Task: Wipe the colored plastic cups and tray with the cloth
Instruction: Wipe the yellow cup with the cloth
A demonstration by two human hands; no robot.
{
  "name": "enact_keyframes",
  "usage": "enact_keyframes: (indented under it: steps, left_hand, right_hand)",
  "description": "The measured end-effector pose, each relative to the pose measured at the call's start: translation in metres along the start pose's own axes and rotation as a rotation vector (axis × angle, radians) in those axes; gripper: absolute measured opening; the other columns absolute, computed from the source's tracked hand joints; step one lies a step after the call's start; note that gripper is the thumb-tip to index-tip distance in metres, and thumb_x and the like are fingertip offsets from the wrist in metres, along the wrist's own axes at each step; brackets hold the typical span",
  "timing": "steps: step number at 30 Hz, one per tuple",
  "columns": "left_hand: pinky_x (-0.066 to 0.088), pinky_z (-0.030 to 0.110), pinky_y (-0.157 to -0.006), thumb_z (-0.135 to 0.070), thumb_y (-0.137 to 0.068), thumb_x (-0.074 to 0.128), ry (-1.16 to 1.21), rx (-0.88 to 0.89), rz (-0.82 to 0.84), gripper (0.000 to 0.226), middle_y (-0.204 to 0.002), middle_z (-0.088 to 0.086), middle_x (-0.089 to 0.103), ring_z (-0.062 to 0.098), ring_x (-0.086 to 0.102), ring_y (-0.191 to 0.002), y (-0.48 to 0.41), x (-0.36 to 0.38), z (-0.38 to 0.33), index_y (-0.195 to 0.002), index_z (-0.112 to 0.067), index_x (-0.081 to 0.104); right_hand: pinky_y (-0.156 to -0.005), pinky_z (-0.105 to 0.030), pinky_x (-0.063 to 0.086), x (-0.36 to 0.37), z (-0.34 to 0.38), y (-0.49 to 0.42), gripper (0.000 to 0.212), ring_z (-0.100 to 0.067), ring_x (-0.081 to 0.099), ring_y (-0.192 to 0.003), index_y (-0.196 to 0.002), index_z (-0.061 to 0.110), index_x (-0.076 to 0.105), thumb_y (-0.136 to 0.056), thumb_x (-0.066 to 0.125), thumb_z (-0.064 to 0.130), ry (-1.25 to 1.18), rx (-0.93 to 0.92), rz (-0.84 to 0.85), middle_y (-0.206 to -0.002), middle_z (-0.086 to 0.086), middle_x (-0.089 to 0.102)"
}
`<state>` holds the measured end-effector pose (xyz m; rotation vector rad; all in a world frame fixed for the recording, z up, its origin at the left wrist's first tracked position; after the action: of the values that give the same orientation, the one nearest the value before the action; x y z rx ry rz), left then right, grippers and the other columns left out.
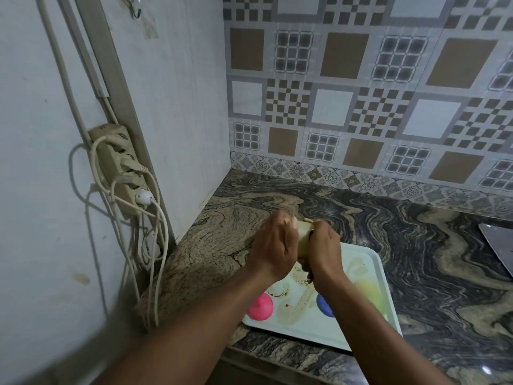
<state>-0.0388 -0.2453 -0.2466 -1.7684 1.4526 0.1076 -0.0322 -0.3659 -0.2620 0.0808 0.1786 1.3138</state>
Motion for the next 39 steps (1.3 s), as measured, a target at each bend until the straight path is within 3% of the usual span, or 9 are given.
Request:
enact_keyframes:
  steps: [3, 8, 13, 17, 22, 26, 30, 35, 39]
  left_hand:
    - [0.048, 0.033, -0.065, -0.049, -0.099, 0.032, -0.123, 0.295, 0.194, 0.044, -0.109, 0.009, 0.054, 0.028, 0.059, -0.084, -0.001, 0.001, 0.015, -0.117, -0.012, 0.049]
    - [0.046, 0.029, -0.072, -0.07, -0.09, 0.026, 0.195, -0.174, 0.128, 0.057, -0.098, -0.002, 0.064, 0.021, 0.065, -0.088, 0.007, 0.011, 0.008, -0.116, -0.023, 0.046]
    - [0.051, 0.031, -0.073, -0.064, -0.086, 0.047, 0.122, -0.038, 0.089, 0.063, -0.103, -0.003, 0.065, 0.015, 0.065, -0.086, 0.007, 0.01, 0.003, -0.133, -0.022, 0.041]
    - [0.055, 0.038, -0.075, -0.062, -0.076, 0.059, 0.1, -0.106, 0.113, 0.072, -0.103, -0.001, 0.067, 0.017, 0.066, -0.088, 0.004, 0.004, 0.015, -0.136, -0.027, 0.038]
    - [0.056, 0.042, -0.09, -0.067, -0.07, 0.069, 0.079, -0.115, 0.286, 0.088, -0.128, -0.009, 0.066, 0.013, 0.067, -0.109, 0.001, 0.001, 0.019, -0.145, -0.04, 0.031]
    - [0.054, 0.041, -0.094, -0.058, -0.073, 0.072, -0.025, -0.01, 0.366, 0.1, -0.134, -0.012, 0.061, 0.014, 0.065, -0.112, 0.007, 0.001, 0.012, -0.153, -0.043, 0.014]
    - [0.057, 0.037, -0.09, -0.049, -0.073, 0.076, 0.102, -0.131, 0.313, 0.089, -0.12, -0.011, 0.067, 0.006, 0.066, -0.105, 0.011, -0.001, 0.019, -0.149, -0.039, 0.03]
    - [0.06, 0.038, -0.083, -0.037, -0.074, 0.081, 0.252, -0.256, 0.257, 0.054, -0.105, -0.01, 0.071, 0.002, 0.07, -0.092, -0.002, -0.009, 0.024, -0.122, -0.026, 0.06]
    - [0.061, 0.042, -0.084, -0.042, -0.067, 0.079, 0.392, -0.331, 0.257, 0.051, -0.109, -0.007, 0.07, 0.013, 0.071, -0.098, -0.002, -0.011, 0.024, -0.115, -0.034, 0.062]
  right_hand:
    - [-0.042, -0.026, 0.034, -0.002, -0.007, 0.004, 0.046, -0.026, 0.05, -0.048, -0.095, 0.004, 0.059, -0.103, 0.029, 0.038, -0.049, 0.347, 0.17, -0.068, -0.019, 0.057]
    - [-0.055, -0.037, 0.038, -0.007, 0.002, 0.0, 0.035, -0.029, 0.051, -0.066, -0.076, 0.018, 0.052, -0.093, 0.029, 0.039, 0.019, -0.105, -0.123, -0.075, -0.013, 0.053]
    - [-0.046, -0.029, 0.037, -0.019, -0.005, -0.007, 0.037, -0.028, 0.055, -0.053, -0.091, 0.006, 0.061, -0.097, 0.032, 0.029, -0.187, 0.385, 0.038, -0.068, -0.018, 0.06]
    - [-0.068, -0.033, 0.044, -0.04, 0.014, -0.001, 0.035, -0.019, 0.059, -0.082, -0.1, 0.012, 0.062, -0.106, 0.033, 0.032, -0.069, -0.296, -0.25, -0.088, -0.006, 0.063]
    - [-0.101, -0.028, 0.038, -0.016, 0.016, 0.019, 0.041, -0.013, 0.054, -0.119, -0.123, 0.019, 0.067, -0.107, 0.032, 0.034, 0.532, -1.004, 0.165, -0.124, 0.004, 0.065]
    - [-0.084, -0.039, 0.051, -0.017, 0.008, -0.002, 0.047, -0.017, 0.068, -0.094, -0.106, 0.021, 0.074, -0.105, 0.034, 0.046, 0.354, -0.595, 0.357, -0.098, 0.002, 0.075]
    - [-0.074, -0.046, 0.053, -0.027, 0.003, -0.024, 0.051, -0.034, 0.066, -0.078, -0.096, 0.009, 0.076, -0.105, 0.039, 0.043, 0.04, -0.012, 0.28, -0.091, -0.027, 0.073]
    - [-0.081, -0.023, 0.052, -0.019, 0.007, 0.01, 0.046, -0.003, 0.067, -0.098, -0.123, 0.018, 0.07, -0.107, 0.033, 0.042, 0.179, -0.548, 0.173, -0.11, 0.0, 0.073]
    - [-0.07, -0.051, 0.055, -0.021, 0.001, -0.014, 0.041, -0.032, 0.066, -0.08, -0.113, 0.003, 0.067, -0.108, 0.039, 0.033, -0.229, 0.029, 0.194, -0.089, -0.025, 0.069]
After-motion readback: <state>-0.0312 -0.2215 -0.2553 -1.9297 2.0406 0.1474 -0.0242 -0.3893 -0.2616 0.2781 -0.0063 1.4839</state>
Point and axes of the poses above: each hand's wrist, its own y-axis away from the middle knuckle, its own x-axis out of the palm, z = x × y, the point moved 4 cm from there along -y, towards the middle knuckle
